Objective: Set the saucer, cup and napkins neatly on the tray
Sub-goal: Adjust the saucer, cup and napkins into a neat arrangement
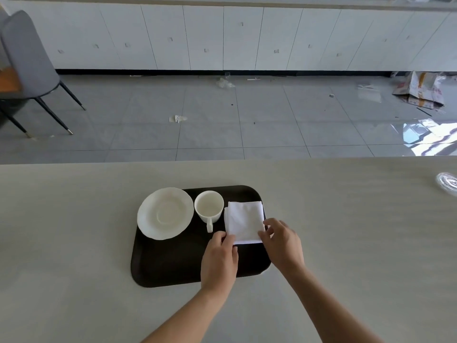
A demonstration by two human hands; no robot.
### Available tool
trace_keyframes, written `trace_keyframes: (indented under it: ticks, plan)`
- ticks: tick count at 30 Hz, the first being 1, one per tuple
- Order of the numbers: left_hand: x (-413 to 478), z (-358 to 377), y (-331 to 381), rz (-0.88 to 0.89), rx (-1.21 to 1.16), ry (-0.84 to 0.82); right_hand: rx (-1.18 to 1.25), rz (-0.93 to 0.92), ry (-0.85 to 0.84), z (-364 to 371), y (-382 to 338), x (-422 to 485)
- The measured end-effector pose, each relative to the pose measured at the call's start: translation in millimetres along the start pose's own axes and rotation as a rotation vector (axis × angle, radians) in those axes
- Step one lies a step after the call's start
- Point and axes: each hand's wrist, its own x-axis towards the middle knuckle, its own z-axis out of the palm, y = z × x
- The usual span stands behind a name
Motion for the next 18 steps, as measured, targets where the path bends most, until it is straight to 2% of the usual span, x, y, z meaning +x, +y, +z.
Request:
trace_keyframes:
  ticks: [7,14,18]
  plan:
    - [-8.8,0.3,-1.5,0.149,0.060,-0.011,-0.154,-0.275,-0.122,-4.9,10.4,-3.6]
    - [2.7,-3.7,-8.3,0.347,0.341,-0.003,-0.190,-0.343,-0.077,2.9,8.7,5.2]
    - [10.0,-6.9,-7.1,0.381,0.382,0.009,-0.206,-0.306,-0.055,4.5,9.3,9.3]
